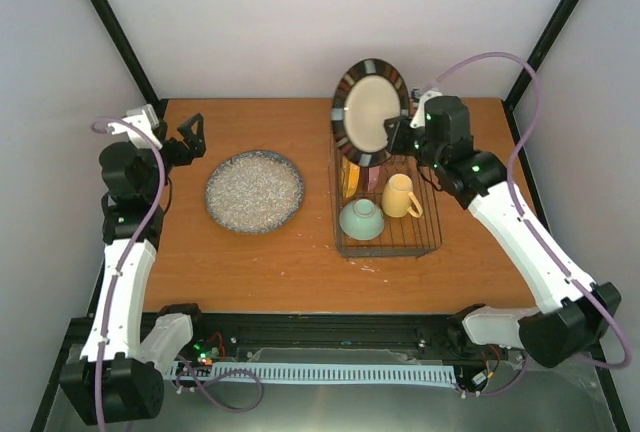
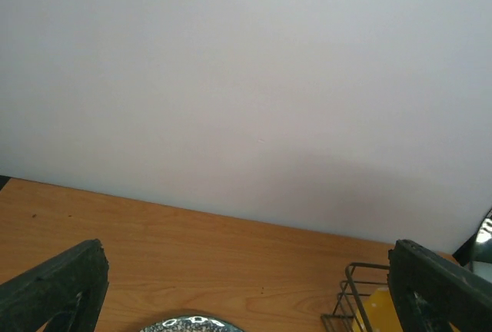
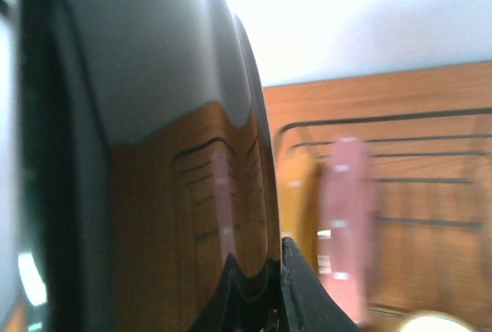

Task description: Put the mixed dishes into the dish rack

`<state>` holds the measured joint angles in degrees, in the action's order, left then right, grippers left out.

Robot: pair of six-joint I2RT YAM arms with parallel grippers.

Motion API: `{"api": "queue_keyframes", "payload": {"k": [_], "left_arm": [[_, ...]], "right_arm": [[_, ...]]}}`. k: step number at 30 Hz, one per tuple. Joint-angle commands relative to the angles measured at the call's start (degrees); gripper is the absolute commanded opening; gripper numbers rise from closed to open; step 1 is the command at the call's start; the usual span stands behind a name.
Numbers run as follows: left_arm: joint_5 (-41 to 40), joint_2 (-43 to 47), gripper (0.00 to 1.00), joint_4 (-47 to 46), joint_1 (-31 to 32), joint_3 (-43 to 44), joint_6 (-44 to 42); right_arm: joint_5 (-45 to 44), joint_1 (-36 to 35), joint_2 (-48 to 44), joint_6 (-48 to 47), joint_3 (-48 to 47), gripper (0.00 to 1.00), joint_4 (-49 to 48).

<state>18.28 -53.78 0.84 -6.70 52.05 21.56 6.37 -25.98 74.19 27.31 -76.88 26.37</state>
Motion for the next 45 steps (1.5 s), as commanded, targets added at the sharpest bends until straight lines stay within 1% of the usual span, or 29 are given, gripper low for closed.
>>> {"api": "queue_keyframes", "payload": {"k": [1, 3, 5, 9, 12, 22, 35, 45], "left_arm": [[-3.36, 5.33, 1.0, -6.89, -0.28, -3.98, 5.16], [-4.02, 7.03, 1.0, -8.92, -0.33, -5.81, 5.71], [-3.53, 7.61, 1.0, -9.38, -0.28, -6.43, 4.4], [-3.15, 6.29, 1.0, -5.77, -0.3, -4.05, 1.55], [-3.06, 5.38, 1.0, -3.66, -0.31, -2.82, 0.42], [-3.46, 5.23, 1.0, -3.1, -0.32, -3.56, -1.07], [-4.63, 3.19, 1.0, -4.84, -0.26, -4.29, -2.16], [-5.49, 0.97, 1.0, -6.04, -0.33, -4.37, -3.54]], "right_arm": [[-22.49, 0.05, -5.79, -6.25, -0.19, 0.03, 0.26], [-26.87, 0.05, -7.28, -6.86, 1.1, 0.03, 0.9], [-31.48, 0.1, -8.0, -7.31, 2.07, 0.03, 1.65], [-38.1, 0.05, -8.56, -8.63, 4.22, 0.03, 1.64], [-40.18, 0.09, -8.87, -9.45, 6.29, 0.03, -0.77], [-40.18, 0.06, -3.97, -10.86, 9.15, 0.03, -4.15], [-38.79, 0.05, 1.88, -12.51, 11.67, 0.03, -10.17], [-38.33, 0.04, 6.33, -15.24, 11.53, 0.03, -13.03]]}}
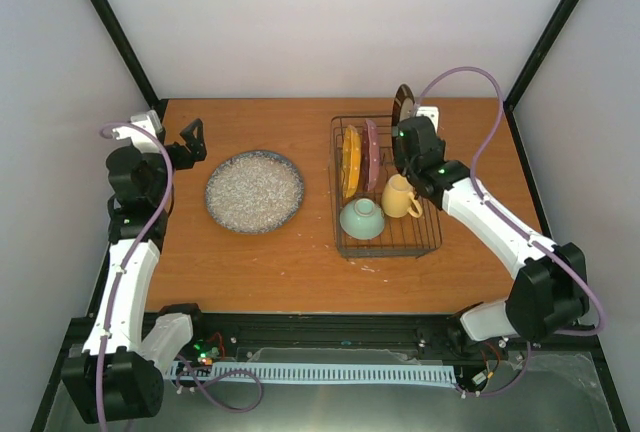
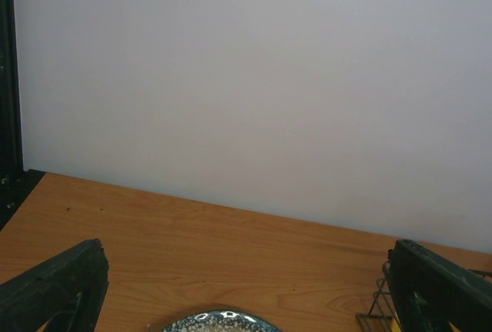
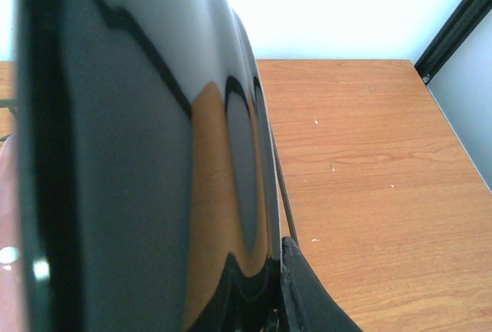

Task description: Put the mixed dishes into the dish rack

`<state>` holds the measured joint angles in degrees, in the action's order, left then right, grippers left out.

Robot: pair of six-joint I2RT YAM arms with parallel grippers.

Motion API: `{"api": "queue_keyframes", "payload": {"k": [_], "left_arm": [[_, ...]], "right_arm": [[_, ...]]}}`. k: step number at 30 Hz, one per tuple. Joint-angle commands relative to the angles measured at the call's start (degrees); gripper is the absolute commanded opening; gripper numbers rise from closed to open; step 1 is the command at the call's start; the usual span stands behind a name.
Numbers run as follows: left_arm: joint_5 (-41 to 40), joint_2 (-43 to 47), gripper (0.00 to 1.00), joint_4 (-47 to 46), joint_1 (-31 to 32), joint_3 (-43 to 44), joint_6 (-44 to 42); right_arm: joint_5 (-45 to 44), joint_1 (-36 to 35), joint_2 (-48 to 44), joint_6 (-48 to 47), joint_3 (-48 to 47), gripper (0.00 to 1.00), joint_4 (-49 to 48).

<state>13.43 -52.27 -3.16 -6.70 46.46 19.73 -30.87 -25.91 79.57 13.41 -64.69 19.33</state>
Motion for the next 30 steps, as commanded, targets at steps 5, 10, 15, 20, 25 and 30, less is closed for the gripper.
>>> {"api": "queue_keyframes", "payload": {"k": [5, 10, 15, 20, 25, 30], "left_arm": [[-0.24, -1.39, 1.0, -2.07, -0.33, 0.93, -1.88], [-0.06, -1.34, 1.0, -1.64, -0.29, 0.64, -2.04], [0.07, -1.0, 1.0, -1.41, -0.33, 0.39, -1.94], [1.21, -0.82, 1.0, -1.11, -0.33, 0.39, -1.57], [2.03, -0.51, 1.0, -0.42, -0.33, 0.42, -1.66], [1.14, -0.41, 1.0, 0.73, -0.33, 0.22, -1.85]], "right_arm": [[0.91, -0.04, 2.14, -1.38, 0.18, 0.03, -5.67], [2.86, -0.06, 2.75, -0.91, 1.94, 0.03, -5.1], [3.93, -0.1, 2.71, -0.1, 2.58, 0.03, -3.34], [4.95, -0.19, 2.69, 0.71, 3.48, 0.03, -2.33], [7.24, -0.28, 5.03, 1.9, 2.91, 0.03, -1.2], [8.23, -1.46, 8.31, 3.07, 0.39, 0.03, 2.39]]}}
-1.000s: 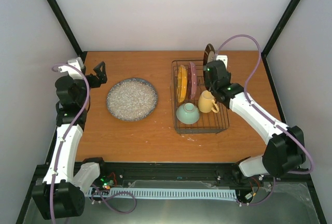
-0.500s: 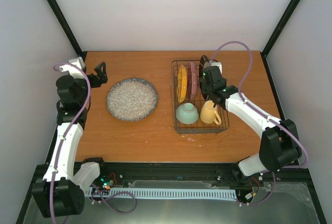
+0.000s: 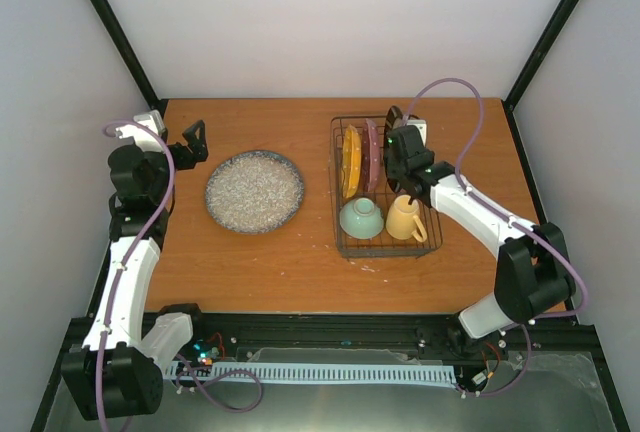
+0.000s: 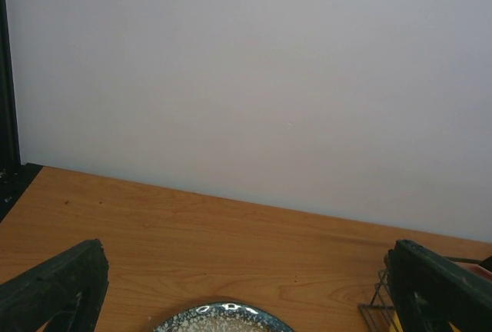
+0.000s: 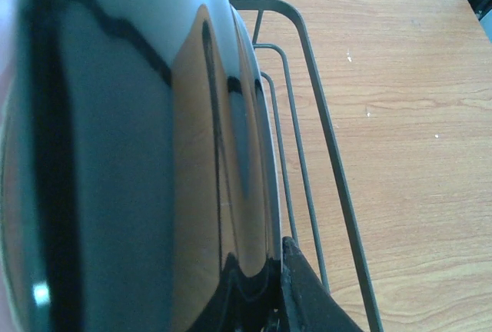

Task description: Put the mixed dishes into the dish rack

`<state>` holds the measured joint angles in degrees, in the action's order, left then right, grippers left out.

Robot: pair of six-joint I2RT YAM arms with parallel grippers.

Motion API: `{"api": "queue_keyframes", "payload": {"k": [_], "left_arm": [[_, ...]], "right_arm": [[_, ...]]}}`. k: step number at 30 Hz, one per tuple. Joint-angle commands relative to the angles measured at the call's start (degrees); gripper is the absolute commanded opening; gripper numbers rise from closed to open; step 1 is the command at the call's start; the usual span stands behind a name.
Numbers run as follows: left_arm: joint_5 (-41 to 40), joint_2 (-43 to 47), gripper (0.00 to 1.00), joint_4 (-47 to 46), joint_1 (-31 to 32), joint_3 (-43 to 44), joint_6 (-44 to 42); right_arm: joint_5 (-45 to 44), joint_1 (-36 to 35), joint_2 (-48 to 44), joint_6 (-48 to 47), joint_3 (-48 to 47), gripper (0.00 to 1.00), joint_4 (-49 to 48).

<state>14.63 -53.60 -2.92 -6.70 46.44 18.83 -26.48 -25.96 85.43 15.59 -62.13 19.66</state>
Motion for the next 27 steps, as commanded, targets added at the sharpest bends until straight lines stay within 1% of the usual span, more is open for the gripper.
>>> {"api": "queue_keyframes", "payload": {"k": [1, 9, 15, 22, 27], "left_arm": [[-0.41, 0.68, 1.0, 1.13, -0.32, 0.4, -0.7], [-0.1, -1.4, 1.0, 6.25, -0.27, 2.79, -1.1], [-0.42, -0.44, 1.0, 7.11, -0.32, 2.26, -1.54], [0.04, -0.09, 1.0, 7.93, -0.32, 2.08, -1.52], [0.5, -0.22, 1.0, 8.09, -0.29, 2.27, -1.43]], "right_arm": [[3.61, -1.84, 2.59, 1.29, -2.28, 0.03, 2.61], [3.43, -3.76, 3.86, 2.45, -1.35, 0.03, 4.97], [2.33, -5.01, 5.2, 1.65, -1.1, 0.03, 7.5], [3.82, -5.07, 4.83, 3.0, 1.61, 0.03, 7.83], [4.62, -5.16, 6.52, 3.49, 1.96, 0.03, 8.51]]}}
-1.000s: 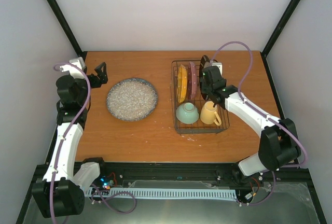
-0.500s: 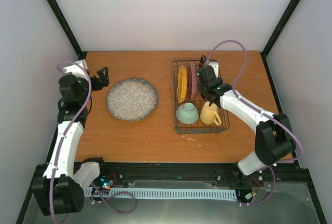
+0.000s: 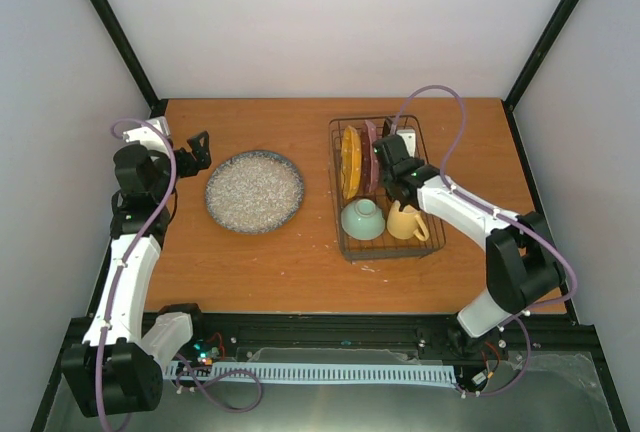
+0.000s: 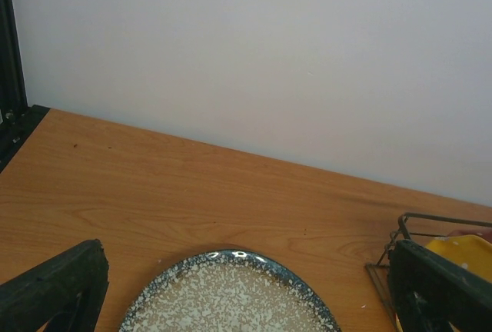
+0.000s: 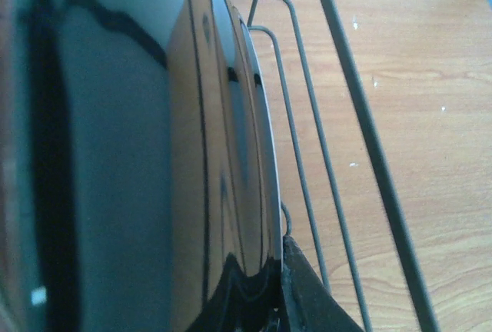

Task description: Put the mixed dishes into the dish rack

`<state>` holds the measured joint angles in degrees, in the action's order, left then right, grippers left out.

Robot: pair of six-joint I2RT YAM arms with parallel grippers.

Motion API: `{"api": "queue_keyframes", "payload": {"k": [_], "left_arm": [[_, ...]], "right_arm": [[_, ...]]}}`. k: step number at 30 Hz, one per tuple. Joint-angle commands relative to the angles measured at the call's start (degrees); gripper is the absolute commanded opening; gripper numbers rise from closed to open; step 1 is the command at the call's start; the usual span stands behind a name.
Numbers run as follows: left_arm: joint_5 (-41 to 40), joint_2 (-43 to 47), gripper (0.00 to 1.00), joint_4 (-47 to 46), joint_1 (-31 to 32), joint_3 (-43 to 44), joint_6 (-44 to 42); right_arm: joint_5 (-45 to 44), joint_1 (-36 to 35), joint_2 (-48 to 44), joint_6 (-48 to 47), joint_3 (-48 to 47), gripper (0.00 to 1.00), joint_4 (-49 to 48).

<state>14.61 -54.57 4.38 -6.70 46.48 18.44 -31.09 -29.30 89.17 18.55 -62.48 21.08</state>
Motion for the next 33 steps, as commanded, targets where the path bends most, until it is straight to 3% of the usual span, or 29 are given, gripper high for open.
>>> {"api": "queue_keyframes", "payload": {"k": [1, 6, 7, 9, 14, 21, 28, 33], "left_arm": [[0.65, 0.72, 1.0, 0.87, -0.33, 2.27, -0.99], [0.43, 1.28, 1.0, 0.7, -0.33, 2.34, -0.95], [0.3, 1.3, 1.0, 0.7, -0.32, 2.38, -1.01], [0.16, 1.38, 1.0, 0.72, -0.33, 2.32, -1.12], [1.96, 1.25, 1.0, 1.25, -0.33, 1.44, 0.72], [9.65, 1.32, 1.0, -1.3, -0.33, -1.65, 3.44], [9.26, 0.2, 1.0, 1.53, -0.41, 0.08, 3.03], [8.61, 0.09, 1.0, 2.74, -0.42, 1.3, 2.58]], "right_arm": [[9.37, -1.77, 3.11, 0.57, 2.4, 0.03, 7.08], [9.71, -1.81, 4.37, 0.81, 2.23, 0.04, 6.79], [9.77, -1.81, 4.48, 0.84, 2.19, 0.07, 6.68], [9.61, -1.81, 4.53, 1.05, 2.02, 0.24, 6.61], [8.49, -1.81, 3.09, 1.69, 2.2, 0.45, 5.85], [7.31, -1.81, -1.33, 2.06, 2.38, 0.51, 5.29], [3.99, -1.8, -5.62, 1.48, 2.23, 0.52, 5.38], [2.5, -1.66, -3.75, 1.54, 0.69, 0.53, 6.12]]}}
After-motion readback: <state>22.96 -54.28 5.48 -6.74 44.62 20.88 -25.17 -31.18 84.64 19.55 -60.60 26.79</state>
